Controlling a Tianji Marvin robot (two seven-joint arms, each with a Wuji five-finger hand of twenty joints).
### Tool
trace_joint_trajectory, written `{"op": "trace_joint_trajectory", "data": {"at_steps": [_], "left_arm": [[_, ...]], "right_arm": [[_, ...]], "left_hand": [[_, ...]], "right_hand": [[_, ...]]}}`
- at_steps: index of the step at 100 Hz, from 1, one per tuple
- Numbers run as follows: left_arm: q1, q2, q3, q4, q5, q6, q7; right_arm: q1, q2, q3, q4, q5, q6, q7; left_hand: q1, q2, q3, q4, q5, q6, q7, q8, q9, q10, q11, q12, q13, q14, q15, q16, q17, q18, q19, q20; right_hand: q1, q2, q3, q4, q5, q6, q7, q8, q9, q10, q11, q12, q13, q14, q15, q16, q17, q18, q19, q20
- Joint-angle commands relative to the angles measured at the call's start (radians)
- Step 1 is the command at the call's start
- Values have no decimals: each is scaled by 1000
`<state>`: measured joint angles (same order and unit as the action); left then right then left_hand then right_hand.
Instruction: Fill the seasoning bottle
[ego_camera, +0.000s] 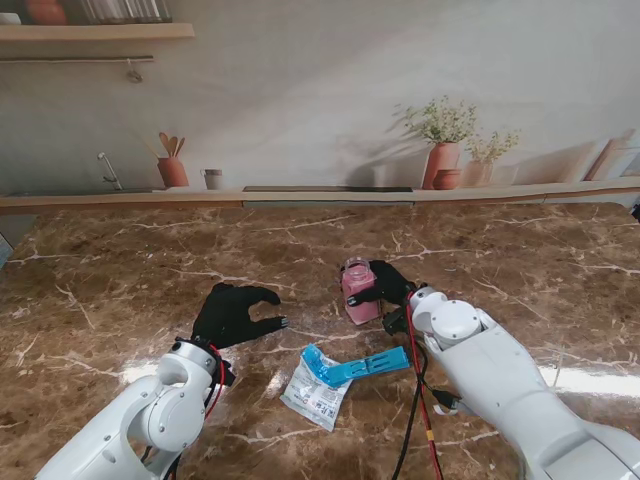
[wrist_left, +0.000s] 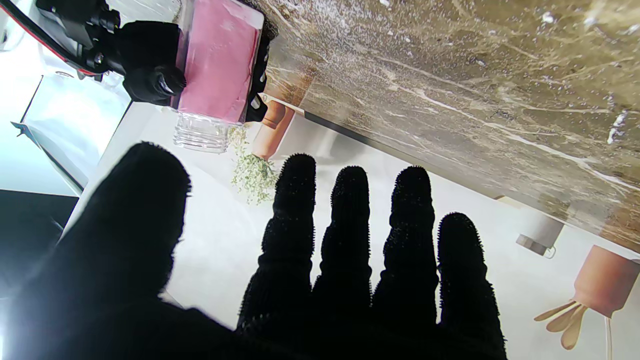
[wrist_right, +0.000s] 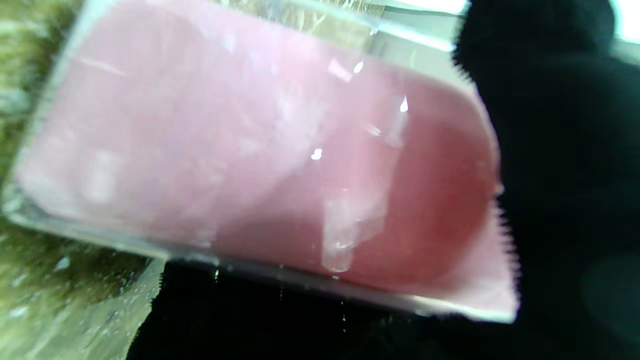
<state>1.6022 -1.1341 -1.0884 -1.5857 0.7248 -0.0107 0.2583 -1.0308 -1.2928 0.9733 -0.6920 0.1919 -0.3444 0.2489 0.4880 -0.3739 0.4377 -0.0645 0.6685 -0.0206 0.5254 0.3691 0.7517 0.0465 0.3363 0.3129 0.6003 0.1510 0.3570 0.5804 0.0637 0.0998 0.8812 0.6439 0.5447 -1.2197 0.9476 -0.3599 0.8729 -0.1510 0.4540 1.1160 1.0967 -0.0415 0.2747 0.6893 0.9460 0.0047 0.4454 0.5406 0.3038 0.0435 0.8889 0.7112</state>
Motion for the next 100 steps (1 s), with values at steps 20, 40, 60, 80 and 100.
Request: {"op": "trace_joint_trajectory", "data": {"at_steps": [20,40,60,80,100], "left_arm": [[5,-1,-6,2,4,-7,2],[11,2,-24,-12,17,-15,-3],[18,14,-55,-43,40,-36,-48],[26,33,-103,-86,65,-86,-136],[65,59,-190,-168,84,-119,-290]], "right_arm": [[-37,15,37,-63,12,38,-35],[-75,46,71,-160,-20,88,-50],[-128,90,119,-305,-105,119,-73],[-203,125,184,-465,-189,119,-91],[-276,127,227,-581,-273,86,-197]], "left_hand": [[-1,37,-11,32,30,-13,2,3,5,8,-22,-12,5,-1,-25,-11,-24,-22,-15,-10],[0,37,-9,31,28,-14,1,3,3,8,-23,-13,4,-2,-26,-12,-24,-21,-16,-11],[2,42,-12,31,21,-17,-2,3,-15,16,-23,-10,-12,5,-28,-11,-34,-7,-22,-11],[8,43,-10,31,14,-21,-2,5,-26,14,-23,-5,-19,4,-27,-6,-36,3,-23,-7],[12,47,-13,28,-16,-19,-20,0,-63,6,-34,-3,-48,-1,-39,-5,-34,27,-22,2]], "right_hand": [[189,384,252,97,-45,-13,205,-555,-30,-77,343,351,-21,-6,157,302,19,2,35,-38],[248,565,168,109,6,26,360,-885,-185,-43,410,541,-215,-2,299,414,-66,-9,13,-40],[238,610,161,102,124,-85,463,-616,-268,-68,470,578,-306,-30,421,437,-69,-13,95,-12],[225,716,108,97,165,-180,380,-188,-289,-39,233,310,-321,-48,290,292,-41,-28,157,23],[239,778,118,117,168,-171,430,-26,50,-15,209,70,92,50,90,-4,174,114,176,-4]]}}
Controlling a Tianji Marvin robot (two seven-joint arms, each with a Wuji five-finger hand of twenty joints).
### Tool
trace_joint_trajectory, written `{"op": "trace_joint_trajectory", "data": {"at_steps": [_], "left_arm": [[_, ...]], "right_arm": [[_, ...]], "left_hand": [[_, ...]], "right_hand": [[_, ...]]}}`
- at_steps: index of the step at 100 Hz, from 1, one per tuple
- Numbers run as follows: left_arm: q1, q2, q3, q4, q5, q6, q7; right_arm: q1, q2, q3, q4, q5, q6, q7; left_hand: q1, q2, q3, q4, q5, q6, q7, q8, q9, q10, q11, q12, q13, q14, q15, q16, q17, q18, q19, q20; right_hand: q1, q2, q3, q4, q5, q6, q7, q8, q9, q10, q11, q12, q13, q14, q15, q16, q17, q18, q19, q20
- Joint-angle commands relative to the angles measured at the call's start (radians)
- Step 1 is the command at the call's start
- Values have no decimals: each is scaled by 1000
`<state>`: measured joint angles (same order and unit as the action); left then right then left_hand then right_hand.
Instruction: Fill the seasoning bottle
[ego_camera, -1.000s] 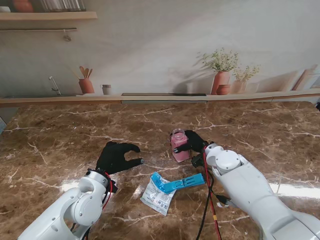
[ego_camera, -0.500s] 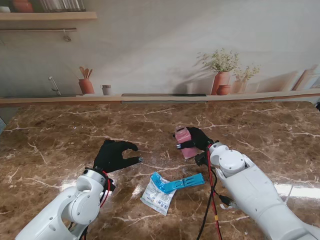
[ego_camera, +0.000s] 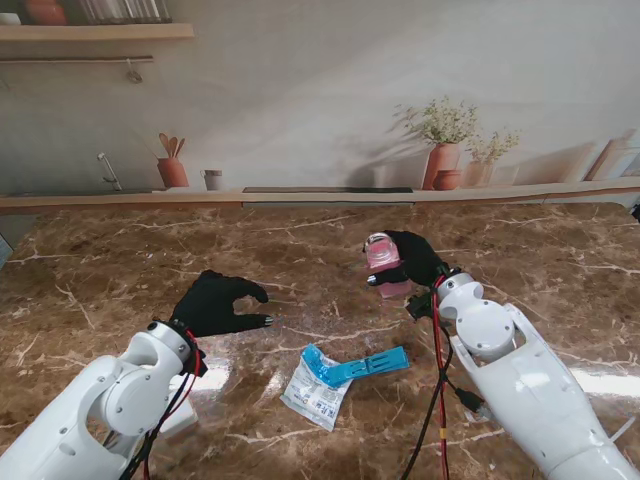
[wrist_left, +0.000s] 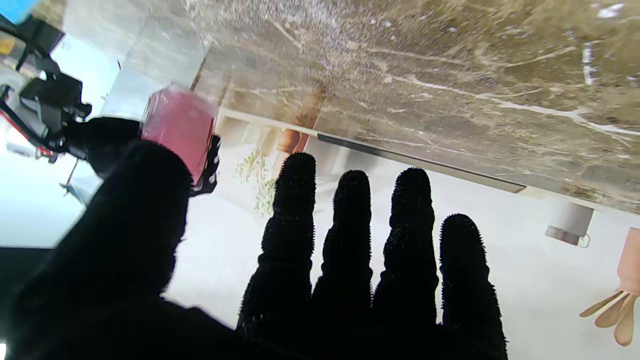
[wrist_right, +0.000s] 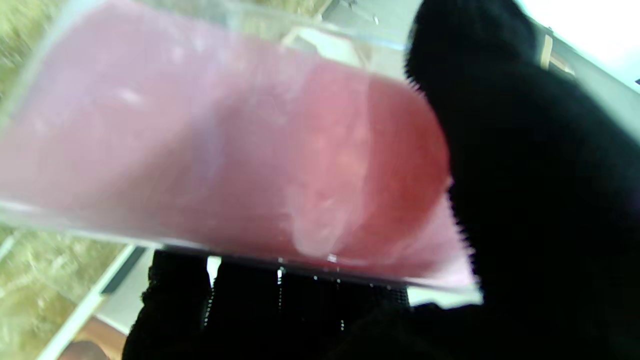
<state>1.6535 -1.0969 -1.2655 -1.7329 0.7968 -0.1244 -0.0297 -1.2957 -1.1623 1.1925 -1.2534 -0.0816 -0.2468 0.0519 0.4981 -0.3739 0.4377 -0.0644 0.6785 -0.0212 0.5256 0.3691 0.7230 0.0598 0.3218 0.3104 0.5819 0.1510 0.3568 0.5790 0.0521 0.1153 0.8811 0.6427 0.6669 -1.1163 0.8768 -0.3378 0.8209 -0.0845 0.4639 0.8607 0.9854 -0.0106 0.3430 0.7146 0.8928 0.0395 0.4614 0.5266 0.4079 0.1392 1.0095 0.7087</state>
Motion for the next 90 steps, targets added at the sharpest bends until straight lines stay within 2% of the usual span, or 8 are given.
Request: {"op": "trace_joint_trajectory", "data": {"at_steps": [1,10,15,22,33,50,68,90], "left_arm": [[16,23,-17,-25,14,-7,-8],[35,32,-56,-53,24,-30,-61],[49,37,-78,-70,29,-38,-91],[72,43,-107,-94,33,-41,-135],[111,52,-147,-125,53,-38,-192],[143,45,-156,-114,67,-39,-135],[140,38,-133,-83,58,-29,-86],[122,34,-107,-58,45,-12,-61]], "right_arm": [[-14,-4,9,-24,-3,-13,-7],[-36,-11,16,-57,-39,-24,-70],[-47,-13,19,-74,-62,-29,-91],[-59,-12,21,-94,-86,-37,-108],[-68,-11,14,-105,-132,-53,-135],[-42,-19,-22,-54,-139,-60,-158],[23,-40,-61,81,-129,-64,-197],[89,-74,-101,254,-74,-88,-234]], "left_hand": [[2,46,-13,28,-27,-19,-21,-1,-36,-7,-20,0,-31,-1,-40,-4,-22,12,-23,3],[6,46,-18,28,-32,-21,-24,-1,-42,-9,-20,2,-33,-5,-44,-4,-23,17,-27,6],[8,44,-20,28,-35,-23,-25,-1,-47,-10,-21,2,-35,-5,-47,-4,-25,18,-29,7],[12,38,-22,28,-44,-17,-32,-3,-54,-12,-23,3,-43,-6,-53,-5,-29,20,-34,7],[13,40,-32,27,-64,-5,-56,-14,-86,-14,-30,4,-68,-6,-68,-8,-45,25,-54,5],[15,43,-45,28,-55,-13,-57,-14,-81,-14,-28,7,-61,-9,-67,-6,-45,30,-64,8],[17,48,-55,29,-51,-19,-52,-11,-79,-15,-28,9,-57,-15,-70,-6,-46,32,-69,14],[21,49,-61,31,-50,-20,-50,-9,-80,-16,-29,10,-57,-17,-73,-5,-50,36,-76,17]], "right_hand": [[118,676,190,96,220,-236,423,234,167,-50,163,63,158,15,89,19,78,20,62,-2],[126,706,180,109,217,-234,449,284,166,-86,395,289,196,-3,334,193,118,26,142,0],[131,723,165,115,210,-237,460,309,152,-90,444,361,171,-13,466,272,115,28,181,13],[137,735,154,120,207,-234,460,323,146,-87,466,404,154,-17,572,322,110,33,224,31],[135,736,149,120,195,-237,459,325,143,-94,470,417,145,-24,596,332,105,29,235,35],[134,729,148,115,184,-244,443,302,137,-101,451,409,134,-26,576,320,98,16,228,28],[144,702,145,99,176,-254,435,249,104,-115,416,389,89,-40,509,290,63,-4,197,11],[158,673,161,90,186,-261,443,236,77,-130,393,370,41,-57,469,283,33,-20,167,3]]}}
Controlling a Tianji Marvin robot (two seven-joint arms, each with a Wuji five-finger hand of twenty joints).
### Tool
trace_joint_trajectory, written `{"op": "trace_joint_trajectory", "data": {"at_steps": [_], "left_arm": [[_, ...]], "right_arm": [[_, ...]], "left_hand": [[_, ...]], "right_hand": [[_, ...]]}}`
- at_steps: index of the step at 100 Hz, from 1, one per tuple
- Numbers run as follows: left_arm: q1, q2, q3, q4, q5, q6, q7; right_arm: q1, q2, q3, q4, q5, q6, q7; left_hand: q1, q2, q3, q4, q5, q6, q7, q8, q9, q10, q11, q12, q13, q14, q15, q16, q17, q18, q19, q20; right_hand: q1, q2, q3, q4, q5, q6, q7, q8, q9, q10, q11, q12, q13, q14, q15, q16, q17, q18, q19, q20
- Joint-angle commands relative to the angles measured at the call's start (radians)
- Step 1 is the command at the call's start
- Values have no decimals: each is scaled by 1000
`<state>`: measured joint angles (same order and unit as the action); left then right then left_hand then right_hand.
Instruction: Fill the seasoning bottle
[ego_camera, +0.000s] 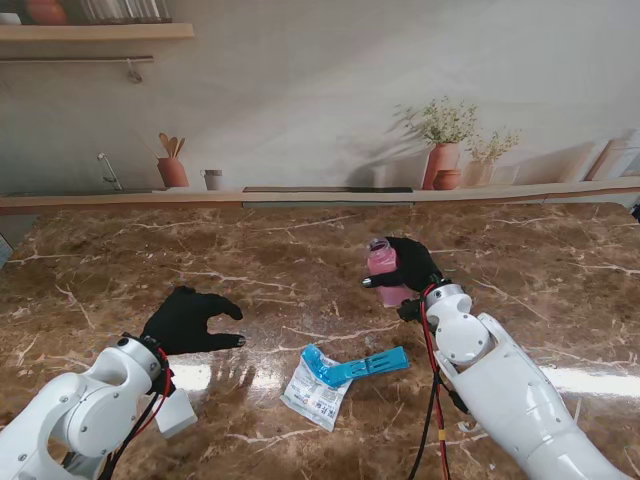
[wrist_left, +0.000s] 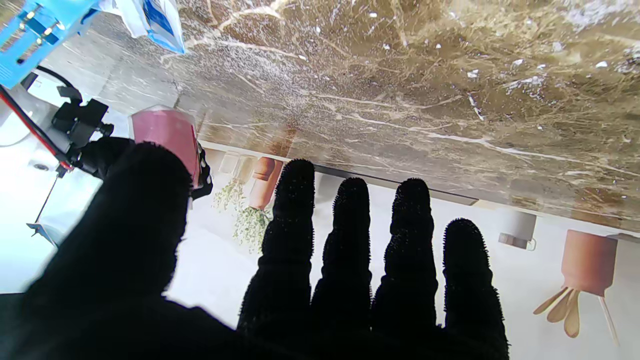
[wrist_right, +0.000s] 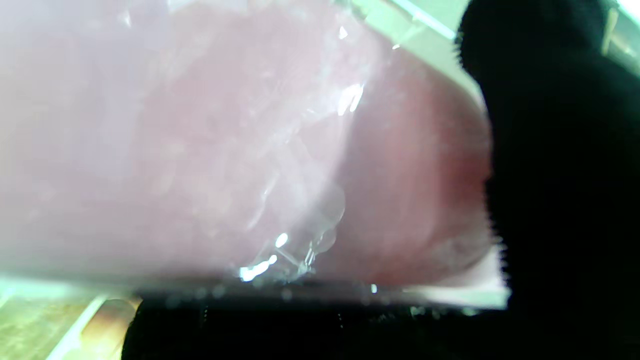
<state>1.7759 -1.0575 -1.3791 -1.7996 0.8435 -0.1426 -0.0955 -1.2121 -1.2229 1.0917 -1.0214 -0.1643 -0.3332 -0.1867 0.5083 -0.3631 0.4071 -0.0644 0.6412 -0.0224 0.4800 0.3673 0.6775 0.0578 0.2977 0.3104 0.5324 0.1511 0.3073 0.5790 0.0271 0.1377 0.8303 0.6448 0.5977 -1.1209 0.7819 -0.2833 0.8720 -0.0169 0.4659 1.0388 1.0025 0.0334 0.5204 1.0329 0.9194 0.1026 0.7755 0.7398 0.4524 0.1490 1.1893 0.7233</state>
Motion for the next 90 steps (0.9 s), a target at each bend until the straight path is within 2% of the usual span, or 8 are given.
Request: {"op": "trace_joint_trajectory", "data": {"at_steps": [1,29,44,63,74,81,90], "left_arm": [[-1,-5,8,9,-2,7,6],[-5,-7,25,12,-4,24,17],[-9,-8,37,14,-7,29,21],[-16,-10,52,18,-9,31,32],[-20,-10,55,21,-11,29,34],[-22,-10,56,23,-10,28,34],[-24,-10,56,24,-9,26,35]], "right_arm": [[8,-16,-2,28,13,-3,4],[40,-44,-8,131,116,-22,22],[48,-48,-16,172,113,-36,26],[52,-56,-23,210,119,-49,25],[54,-59,-25,230,119,-55,22],[51,-61,-23,234,122,-59,19],[46,-59,-22,238,109,-66,11]], "left_hand": [[10,38,-30,31,-12,-19,-5,-7,-34,-15,-5,10,-7,-19,-24,-5,-25,13,-26,16],[11,37,-30,32,-9,-20,-4,-5,-34,-14,-7,10,-6,-18,-26,-5,-26,13,-29,21],[11,38,-31,32,-7,-21,-3,-5,-33,-17,-7,9,-6,-21,-26,-4,-29,13,-32,24],[11,38,-31,32,-8,-22,-3,-4,-33,-16,-7,9,-4,-21,-28,-5,-30,14,-36,25],[12,38,-31,32,-6,-21,-2,-4,-33,-17,-7,9,-4,-23,-28,-4,-29,13,-36,27],[12,39,-30,32,-6,-22,-2,-3,-32,-19,-6,10,-4,-22,-28,-4,-29,13,-36,28],[12,39,-31,32,-3,-24,0,-2,-31,-20,-5,9,-3,-23,-27,-4,-32,13,-40,28]], "right_hand": [[228,676,257,35,135,-329,440,58,58,-176,213,49,13,-120,152,70,-12,-31,-13,-11],[275,550,360,31,170,-328,423,19,4,-189,141,16,-51,-120,52,102,-49,-50,-49,-5],[272,493,407,26,179,-329,421,11,-3,-196,133,13,-53,-123,35,106,-46,-54,-52,-1],[258,468,418,23,186,-333,402,-9,-16,-197,118,4,-75,-127,-9,96,-56,-53,-72,-6],[252,450,417,25,187,-335,393,-21,-25,-191,80,-30,-83,-130,-55,76,-67,-50,-88,-9],[228,380,446,26,180,-339,364,-88,-21,-180,34,-74,-81,-129,-103,66,-81,-43,-117,-13],[155,240,495,17,92,-359,345,-177,-23,-181,-14,-115,-86,-146,-146,37,-93,-40,-153,-18]]}}
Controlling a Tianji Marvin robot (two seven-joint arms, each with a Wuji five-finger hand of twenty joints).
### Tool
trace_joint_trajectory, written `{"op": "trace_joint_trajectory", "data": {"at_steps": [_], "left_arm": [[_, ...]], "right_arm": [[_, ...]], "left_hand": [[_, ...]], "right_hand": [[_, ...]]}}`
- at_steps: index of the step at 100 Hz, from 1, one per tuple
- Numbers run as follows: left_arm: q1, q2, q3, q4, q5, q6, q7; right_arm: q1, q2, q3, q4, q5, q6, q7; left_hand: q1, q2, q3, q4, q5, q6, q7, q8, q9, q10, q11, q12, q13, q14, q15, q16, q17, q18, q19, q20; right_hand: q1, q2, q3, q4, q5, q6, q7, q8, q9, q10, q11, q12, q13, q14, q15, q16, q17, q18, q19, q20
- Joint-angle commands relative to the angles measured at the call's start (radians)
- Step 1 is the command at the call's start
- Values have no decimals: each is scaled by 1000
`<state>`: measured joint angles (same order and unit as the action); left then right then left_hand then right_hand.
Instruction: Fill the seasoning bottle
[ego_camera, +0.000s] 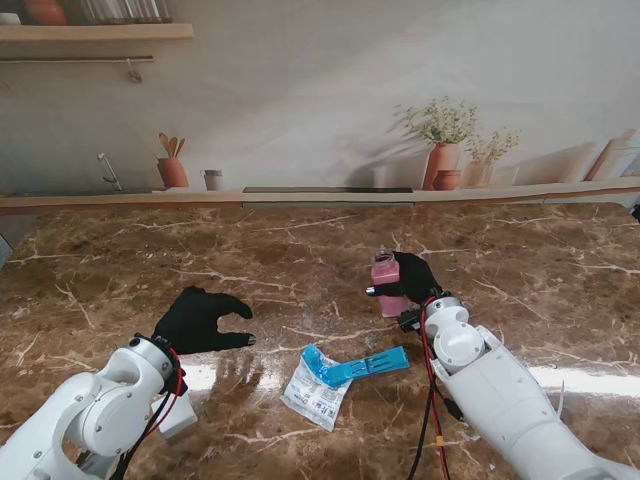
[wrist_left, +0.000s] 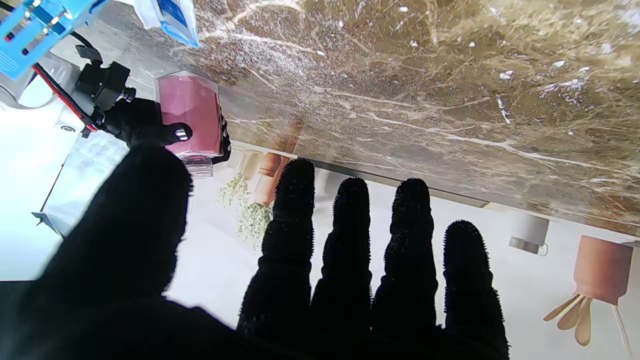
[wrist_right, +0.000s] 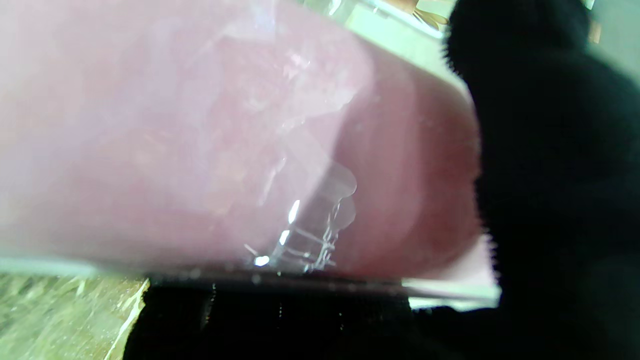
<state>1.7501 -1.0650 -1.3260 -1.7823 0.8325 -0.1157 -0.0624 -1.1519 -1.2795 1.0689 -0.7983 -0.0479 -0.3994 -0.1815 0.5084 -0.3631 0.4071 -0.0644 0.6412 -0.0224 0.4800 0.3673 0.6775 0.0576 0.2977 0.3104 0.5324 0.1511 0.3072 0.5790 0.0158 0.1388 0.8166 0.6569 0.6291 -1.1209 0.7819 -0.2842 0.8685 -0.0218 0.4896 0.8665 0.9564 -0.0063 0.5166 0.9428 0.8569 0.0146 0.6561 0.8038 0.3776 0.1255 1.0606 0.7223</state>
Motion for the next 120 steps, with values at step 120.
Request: {"op": "trace_joint_trajectory", "data": {"at_steps": [120], "left_arm": [[0,3,-22,-11,26,-13,-25]], "right_arm": [[-67,42,56,-82,11,93,123]], "left_hand": [[20,46,-22,31,12,-39,15,8,-37,-25,-10,7,-7,-16,-29,-2,-23,54,-42,20]], "right_hand": [[222,552,341,35,101,-322,445,275,166,-120,174,85,148,-6,365,55,198,-1,367,23]]}}
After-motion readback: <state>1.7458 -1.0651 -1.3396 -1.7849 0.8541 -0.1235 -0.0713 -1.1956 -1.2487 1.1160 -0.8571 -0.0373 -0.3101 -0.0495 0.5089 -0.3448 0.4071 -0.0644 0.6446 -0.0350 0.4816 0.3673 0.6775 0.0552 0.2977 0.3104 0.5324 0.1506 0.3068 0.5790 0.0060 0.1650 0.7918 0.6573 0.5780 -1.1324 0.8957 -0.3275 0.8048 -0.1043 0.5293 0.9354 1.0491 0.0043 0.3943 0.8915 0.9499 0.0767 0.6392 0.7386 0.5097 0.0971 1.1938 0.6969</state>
